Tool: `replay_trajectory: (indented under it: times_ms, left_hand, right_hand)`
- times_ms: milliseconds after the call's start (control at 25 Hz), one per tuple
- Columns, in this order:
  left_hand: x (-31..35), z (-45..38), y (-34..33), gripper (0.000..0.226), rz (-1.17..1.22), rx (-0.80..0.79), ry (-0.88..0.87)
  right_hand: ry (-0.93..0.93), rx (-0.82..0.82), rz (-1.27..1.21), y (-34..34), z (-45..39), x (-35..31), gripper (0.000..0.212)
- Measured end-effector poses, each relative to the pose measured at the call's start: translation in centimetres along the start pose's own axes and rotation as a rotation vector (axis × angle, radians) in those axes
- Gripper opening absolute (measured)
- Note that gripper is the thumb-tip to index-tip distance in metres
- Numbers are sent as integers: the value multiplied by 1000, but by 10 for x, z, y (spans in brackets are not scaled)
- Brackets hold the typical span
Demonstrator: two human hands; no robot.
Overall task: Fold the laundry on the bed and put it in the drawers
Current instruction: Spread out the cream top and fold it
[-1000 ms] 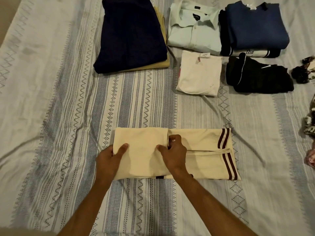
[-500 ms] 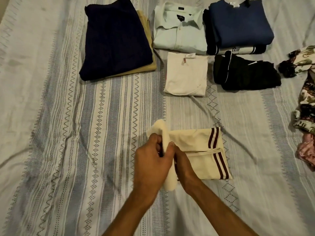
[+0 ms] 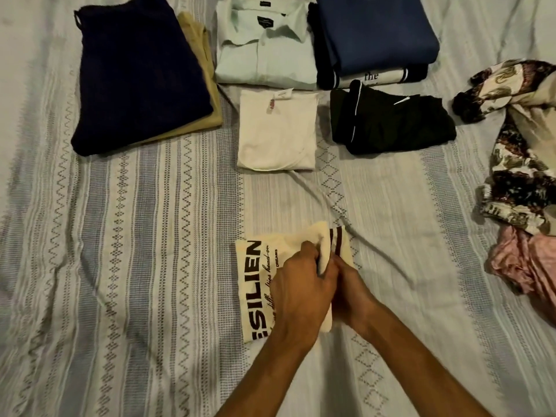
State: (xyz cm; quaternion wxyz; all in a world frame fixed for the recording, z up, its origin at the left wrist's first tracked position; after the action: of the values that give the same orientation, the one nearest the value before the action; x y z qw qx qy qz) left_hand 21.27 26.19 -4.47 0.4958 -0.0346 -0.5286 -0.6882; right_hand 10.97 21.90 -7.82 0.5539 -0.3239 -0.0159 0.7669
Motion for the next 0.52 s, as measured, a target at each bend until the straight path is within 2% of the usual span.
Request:
replay_trajectory:
  times_ms: [80,160,240,320,360,400,520]
  left_hand:
    - [4,-2,-10,39,2,-54,-10]
    - [0,0,-12,40,109,-53,-44]
    - [-21,1,0,25,251,123,-48]
    - [-57,4,19,37,292,338,58]
    - [-76,6,28,41,317,371,156]
    - [-93,8,32,40,381,336,258]
    - [-132,11,32,21,627,29,413]
  right_hand:
    - [47,10,24,20,4,-10,44]
    - [108,-22,151,34,10,-20,43]
    - [170,77,353,46,6,-23,26]
    - [260,255,550,55,-4,-20,14]
    - [296,320,608,59,-8,-19,12]
    - [327,365,638,64,-13,-16,11]
    - [350,476,671,69,-20,-11,15]
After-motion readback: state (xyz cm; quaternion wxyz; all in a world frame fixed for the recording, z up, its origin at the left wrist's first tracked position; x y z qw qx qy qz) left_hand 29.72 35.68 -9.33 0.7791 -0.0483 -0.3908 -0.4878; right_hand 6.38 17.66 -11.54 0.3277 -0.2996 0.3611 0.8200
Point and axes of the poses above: each hand's wrist, its own z-axis away from the middle knuckle, its own y-axis out of the back of the hand, x = y × z, the point moved 3 cm from there along -z, towards the middle knuckle, and after that the axes turned 8 degrees about -x, right-handed, at the moved point
